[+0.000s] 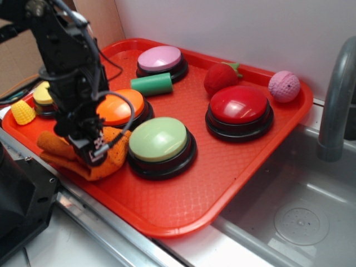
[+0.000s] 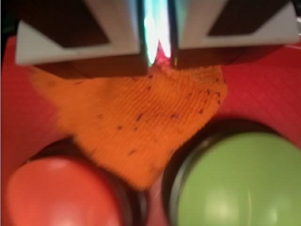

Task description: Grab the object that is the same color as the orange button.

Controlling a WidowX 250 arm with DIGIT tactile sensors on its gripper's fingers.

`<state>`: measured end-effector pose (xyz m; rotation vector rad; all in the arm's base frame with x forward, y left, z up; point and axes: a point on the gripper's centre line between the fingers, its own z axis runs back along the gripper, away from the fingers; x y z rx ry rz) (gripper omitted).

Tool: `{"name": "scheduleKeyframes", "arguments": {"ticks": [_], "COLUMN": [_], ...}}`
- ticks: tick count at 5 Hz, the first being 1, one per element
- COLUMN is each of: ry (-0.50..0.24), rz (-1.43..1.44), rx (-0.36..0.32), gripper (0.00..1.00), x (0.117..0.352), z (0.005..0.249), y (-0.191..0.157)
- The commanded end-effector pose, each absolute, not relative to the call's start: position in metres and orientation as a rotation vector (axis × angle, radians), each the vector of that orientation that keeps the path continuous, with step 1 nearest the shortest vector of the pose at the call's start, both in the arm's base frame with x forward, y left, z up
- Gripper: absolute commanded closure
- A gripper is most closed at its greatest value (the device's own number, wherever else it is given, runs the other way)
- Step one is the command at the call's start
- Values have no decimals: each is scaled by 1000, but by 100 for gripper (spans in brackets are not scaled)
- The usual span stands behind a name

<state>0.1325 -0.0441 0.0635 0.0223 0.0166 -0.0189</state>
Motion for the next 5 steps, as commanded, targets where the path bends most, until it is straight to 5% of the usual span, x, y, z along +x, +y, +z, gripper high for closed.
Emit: {"name": "scheduleKeyframes", "arguments": {"ticks": [1,3,5], "ry": [-88,-151,-175], "rz": [55,139,118], "rx": [-8,4,64], "gripper": [100,100,100], "x": [160,174,180], "z": [155,213,238], "y": [-26,2,20]}}
